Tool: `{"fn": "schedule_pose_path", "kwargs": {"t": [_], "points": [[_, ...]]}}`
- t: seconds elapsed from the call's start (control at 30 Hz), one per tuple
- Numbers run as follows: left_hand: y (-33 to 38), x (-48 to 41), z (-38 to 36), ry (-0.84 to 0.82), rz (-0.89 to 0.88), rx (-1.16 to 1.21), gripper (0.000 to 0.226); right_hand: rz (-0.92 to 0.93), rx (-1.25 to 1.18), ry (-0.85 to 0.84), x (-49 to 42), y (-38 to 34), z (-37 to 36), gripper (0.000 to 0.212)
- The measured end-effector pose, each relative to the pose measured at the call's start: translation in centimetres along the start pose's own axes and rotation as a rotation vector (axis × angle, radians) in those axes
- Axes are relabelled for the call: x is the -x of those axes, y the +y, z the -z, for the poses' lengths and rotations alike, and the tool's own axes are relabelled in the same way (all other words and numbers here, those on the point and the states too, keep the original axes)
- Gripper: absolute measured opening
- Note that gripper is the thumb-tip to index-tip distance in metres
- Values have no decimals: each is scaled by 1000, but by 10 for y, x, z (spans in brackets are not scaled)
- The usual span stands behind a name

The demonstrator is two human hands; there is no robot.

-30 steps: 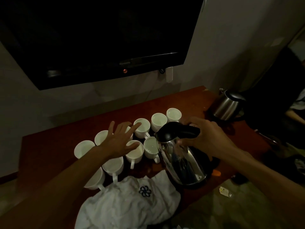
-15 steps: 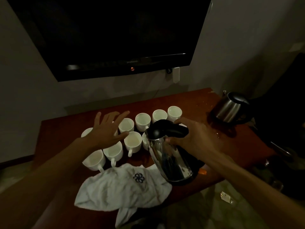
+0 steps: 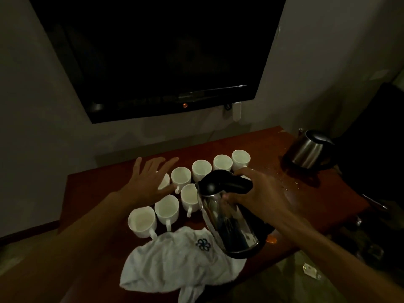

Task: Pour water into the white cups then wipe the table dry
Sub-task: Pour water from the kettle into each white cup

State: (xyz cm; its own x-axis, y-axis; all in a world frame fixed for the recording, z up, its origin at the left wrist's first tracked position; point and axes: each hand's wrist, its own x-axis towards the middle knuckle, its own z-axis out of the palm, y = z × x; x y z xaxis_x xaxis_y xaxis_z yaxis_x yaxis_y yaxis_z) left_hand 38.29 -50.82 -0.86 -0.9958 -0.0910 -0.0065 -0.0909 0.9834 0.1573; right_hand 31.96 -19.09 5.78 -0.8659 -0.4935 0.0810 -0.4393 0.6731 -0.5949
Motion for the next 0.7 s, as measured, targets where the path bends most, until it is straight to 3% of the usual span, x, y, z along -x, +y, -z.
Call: {"fn": "schedule_pose_path", "kwargs": {"t": [0.43,0.7], "points": [[-61,-4,5,-93,-313,-10,80,-284,18,162,40,-61,-44,52],[-63,-18,-21,-99,-405,67,80,-396,74,118,41,-68,-60,47]]}}
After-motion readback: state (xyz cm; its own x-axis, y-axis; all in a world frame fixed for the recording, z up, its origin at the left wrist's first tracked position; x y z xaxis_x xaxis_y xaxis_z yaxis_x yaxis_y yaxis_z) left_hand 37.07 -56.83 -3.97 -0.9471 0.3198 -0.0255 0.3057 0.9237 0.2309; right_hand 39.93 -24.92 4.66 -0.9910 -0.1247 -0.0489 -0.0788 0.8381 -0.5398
